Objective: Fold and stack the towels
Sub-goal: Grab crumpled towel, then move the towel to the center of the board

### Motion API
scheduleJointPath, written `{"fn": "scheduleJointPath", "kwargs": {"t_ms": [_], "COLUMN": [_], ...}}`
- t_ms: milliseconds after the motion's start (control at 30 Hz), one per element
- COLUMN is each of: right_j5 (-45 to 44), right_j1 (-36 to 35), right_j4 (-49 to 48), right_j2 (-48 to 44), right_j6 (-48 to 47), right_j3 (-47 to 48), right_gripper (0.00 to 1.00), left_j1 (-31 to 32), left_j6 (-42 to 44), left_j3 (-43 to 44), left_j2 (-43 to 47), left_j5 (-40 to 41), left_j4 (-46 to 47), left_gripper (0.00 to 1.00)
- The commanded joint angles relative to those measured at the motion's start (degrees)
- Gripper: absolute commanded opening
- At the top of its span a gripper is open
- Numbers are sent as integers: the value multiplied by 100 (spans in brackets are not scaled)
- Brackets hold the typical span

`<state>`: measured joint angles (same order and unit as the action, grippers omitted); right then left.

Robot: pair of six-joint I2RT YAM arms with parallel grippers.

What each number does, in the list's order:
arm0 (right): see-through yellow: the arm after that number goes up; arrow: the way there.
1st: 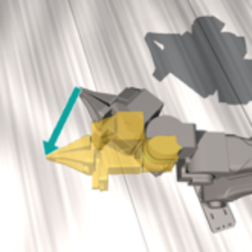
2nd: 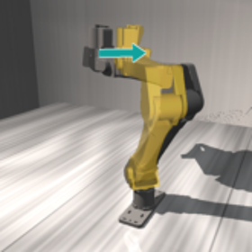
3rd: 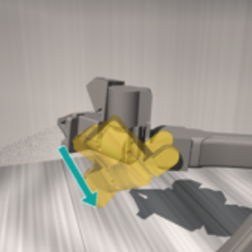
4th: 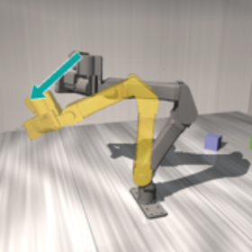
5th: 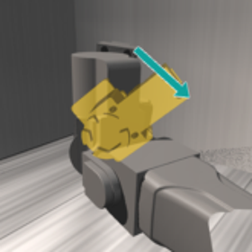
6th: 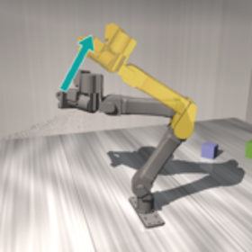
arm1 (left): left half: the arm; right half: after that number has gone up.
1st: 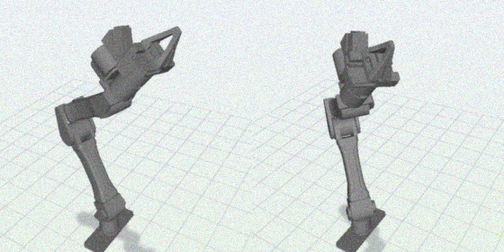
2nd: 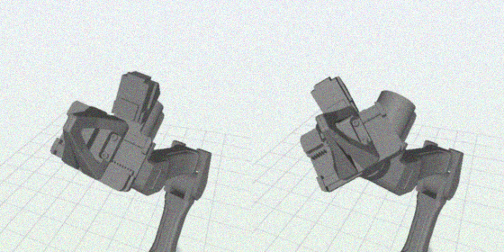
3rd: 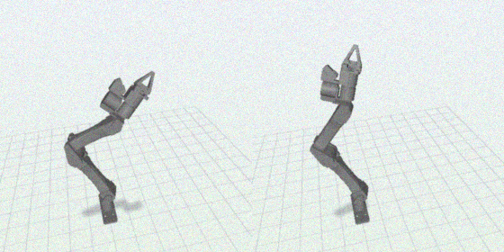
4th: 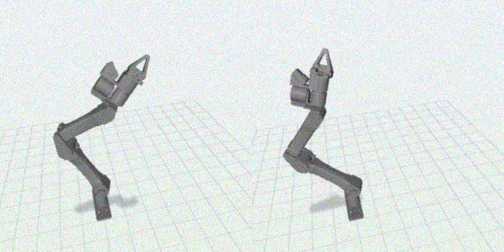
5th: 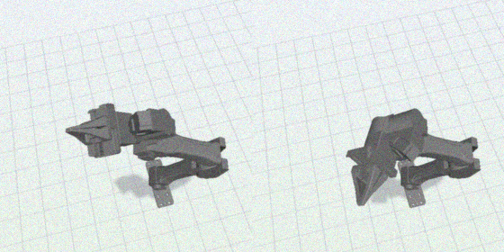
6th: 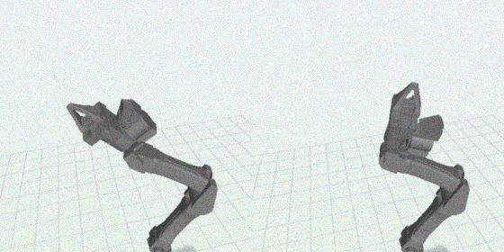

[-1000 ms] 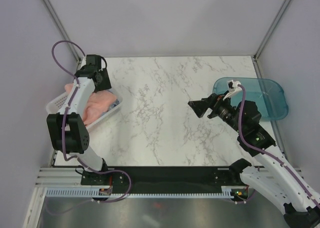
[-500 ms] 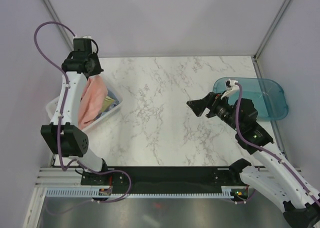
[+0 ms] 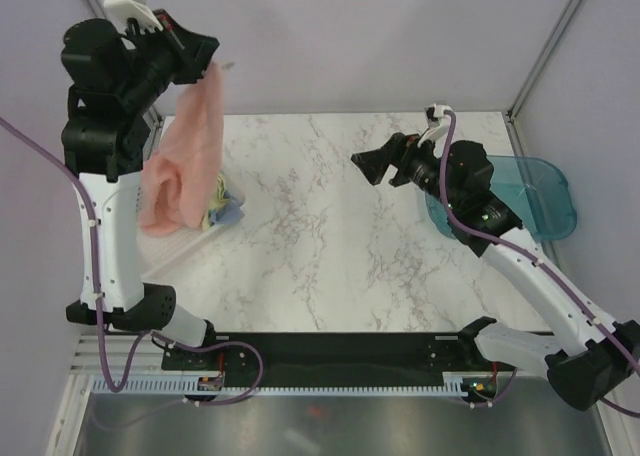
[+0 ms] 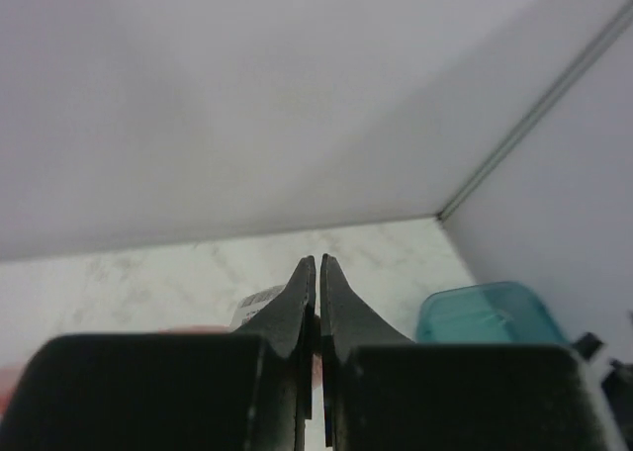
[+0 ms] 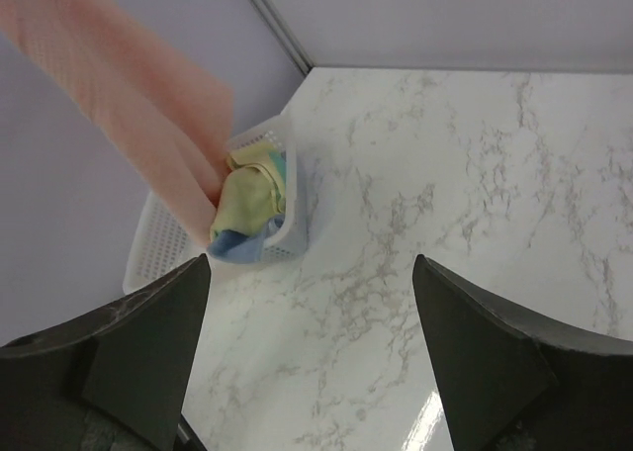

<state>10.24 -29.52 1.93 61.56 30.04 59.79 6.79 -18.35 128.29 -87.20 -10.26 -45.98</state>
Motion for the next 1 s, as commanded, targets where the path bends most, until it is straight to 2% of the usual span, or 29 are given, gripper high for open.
{"fn": "scheduleJointPath", "kwargs": {"t_ms": [0, 100, 167, 267, 367, 433, 533, 567, 600, 667, 700, 800, 900, 933, 967], "right_j5": [162, 206, 206, 224, -21, -92, -109, -336, -547, -1370, -1471, -1621, -1657, -1639, -1578], "right_j1": [-10, -28, -10, -19, -19, -19, -19, -19, -19, -19, -19, -19, -19, -19, -19], "right_j4": [-255, -421, -650, -625, -396, -282, -37, 60, 436, 973, 1263, 1213, 1309, 1318, 1318], "right_j2": [137, 23, -91, -162, -258, -355, -618, -767, -821, -891, -917, -997, -699, -585, -375], "right_j6": [-253, -244, -297, -569, -736, -780, -851, -825, -729, -274, -166, 98, 134, 125, 81], "right_j3": [744, 675, 482, 454, 455, 367, 25, -185, -274, -441, -529, -1021, -1075, -1040, -979], "right_gripper": [92, 92, 92, 91, 91, 91, 90, 89, 89, 86, 86, 86, 85, 85, 85], "left_j1": [139, 209, 331, 796, 1552, 2008, 2510, 2634, 2835, 2951, 2969, 2951, 2934, 2916, 2899], "left_j6": [-1114, -2054, -2504, -2376, -2138, -1840, -1953, -1910, -1909, -1918, -1918, -1918, -1918, -1283, -1068], "left_j3": [820, 672, 531, 233, -724, -1541, -2798, -3088, -3735, -4388, -4835, -5156, -4675, -4551, -4437], "left_j2": [19, 71, 19, -52, 97, 124, 72, -59, -139, -454, -578, -981, -1142, -1089, -1028], "left_j5": [-1318, -1908, -2321, -2533, -2410, -2035, -2006, -1945, -1875, -1839, -1796, -1795, -1795, -864, -672], "left_j4": [1422, 2685, 3058, 3156, 3156, 3217, 3551, 3552, 3569, 3761, 3763, 3763, 3763, 2423, 2148], "left_gripper": [2, 2, 2, 2, 2, 2, 2, 2, 2, 2, 2, 2, 2, 55, 69]}}
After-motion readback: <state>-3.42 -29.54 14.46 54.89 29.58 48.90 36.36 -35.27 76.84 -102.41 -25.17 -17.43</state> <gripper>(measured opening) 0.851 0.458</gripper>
